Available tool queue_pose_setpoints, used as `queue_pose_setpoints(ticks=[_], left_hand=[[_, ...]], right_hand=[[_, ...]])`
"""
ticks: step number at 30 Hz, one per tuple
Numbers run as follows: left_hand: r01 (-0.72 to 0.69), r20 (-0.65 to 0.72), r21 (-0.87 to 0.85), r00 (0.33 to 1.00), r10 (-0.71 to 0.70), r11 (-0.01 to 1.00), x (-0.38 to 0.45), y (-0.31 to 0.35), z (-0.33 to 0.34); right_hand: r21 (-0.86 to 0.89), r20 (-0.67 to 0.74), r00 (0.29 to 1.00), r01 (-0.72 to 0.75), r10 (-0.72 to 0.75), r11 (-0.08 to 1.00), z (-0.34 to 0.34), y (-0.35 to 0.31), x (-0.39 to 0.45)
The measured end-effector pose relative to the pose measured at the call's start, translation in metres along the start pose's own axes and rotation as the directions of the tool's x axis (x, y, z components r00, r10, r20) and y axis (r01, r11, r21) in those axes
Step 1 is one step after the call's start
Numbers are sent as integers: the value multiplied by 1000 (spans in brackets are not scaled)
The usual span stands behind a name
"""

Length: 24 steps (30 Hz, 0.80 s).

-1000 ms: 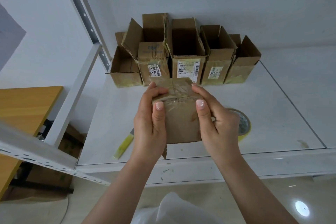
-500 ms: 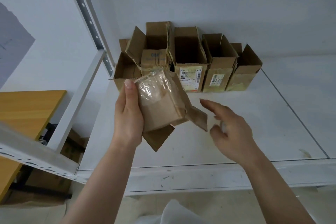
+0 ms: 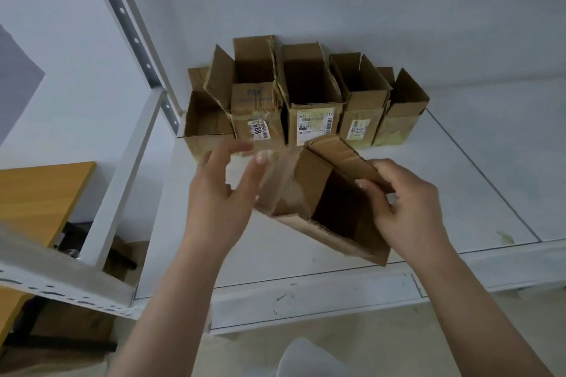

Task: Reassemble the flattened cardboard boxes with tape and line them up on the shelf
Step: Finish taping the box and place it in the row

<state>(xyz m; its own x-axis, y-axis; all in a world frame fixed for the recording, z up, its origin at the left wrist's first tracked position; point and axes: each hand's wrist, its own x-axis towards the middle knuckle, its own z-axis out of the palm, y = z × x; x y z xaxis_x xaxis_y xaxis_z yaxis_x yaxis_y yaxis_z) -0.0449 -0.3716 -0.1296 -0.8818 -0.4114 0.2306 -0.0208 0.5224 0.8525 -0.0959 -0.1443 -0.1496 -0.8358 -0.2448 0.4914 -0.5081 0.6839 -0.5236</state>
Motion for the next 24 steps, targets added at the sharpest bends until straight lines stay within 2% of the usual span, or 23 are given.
queue_pose_setpoints(ticks=[2,4,7,9,15,19,20,24], left_hand=[[-95,97,191,992,78,977,-5,5,-4],[-170,151,376,981,121,911,-9,10,-6],[-177,245,541,968,47,822,-10,12,-11],[-189,315,584,949,-7,789,-11,11,-16],[-254,426,531,905,4,809,-19,6,-16],[-180,516,307,856,-5,934,-11,3,-27],[-184,503,267,864,26,946,-9,1,-28],[-288,359,280,916,178,916,0,-6,-26]], right_hand=[[-41,-14,1000,-4,4,999,0,-13,0],[-100,-45,999,21,-25,995,1,-28,-1],[-175,-94,990,89,-106,981,4,-43,-3],[-224,-114,986,97,-125,970,6,-51,-6],[-304,-98,985,105,-140,947,1,-59,-13],[-326,-89,995,17,-48,945,-2,-57,-19],[-334,-95,995,-3,-30,943,-2,-56,-21],[-297,-169,985,-86,36,951,-8,-51,-23]])
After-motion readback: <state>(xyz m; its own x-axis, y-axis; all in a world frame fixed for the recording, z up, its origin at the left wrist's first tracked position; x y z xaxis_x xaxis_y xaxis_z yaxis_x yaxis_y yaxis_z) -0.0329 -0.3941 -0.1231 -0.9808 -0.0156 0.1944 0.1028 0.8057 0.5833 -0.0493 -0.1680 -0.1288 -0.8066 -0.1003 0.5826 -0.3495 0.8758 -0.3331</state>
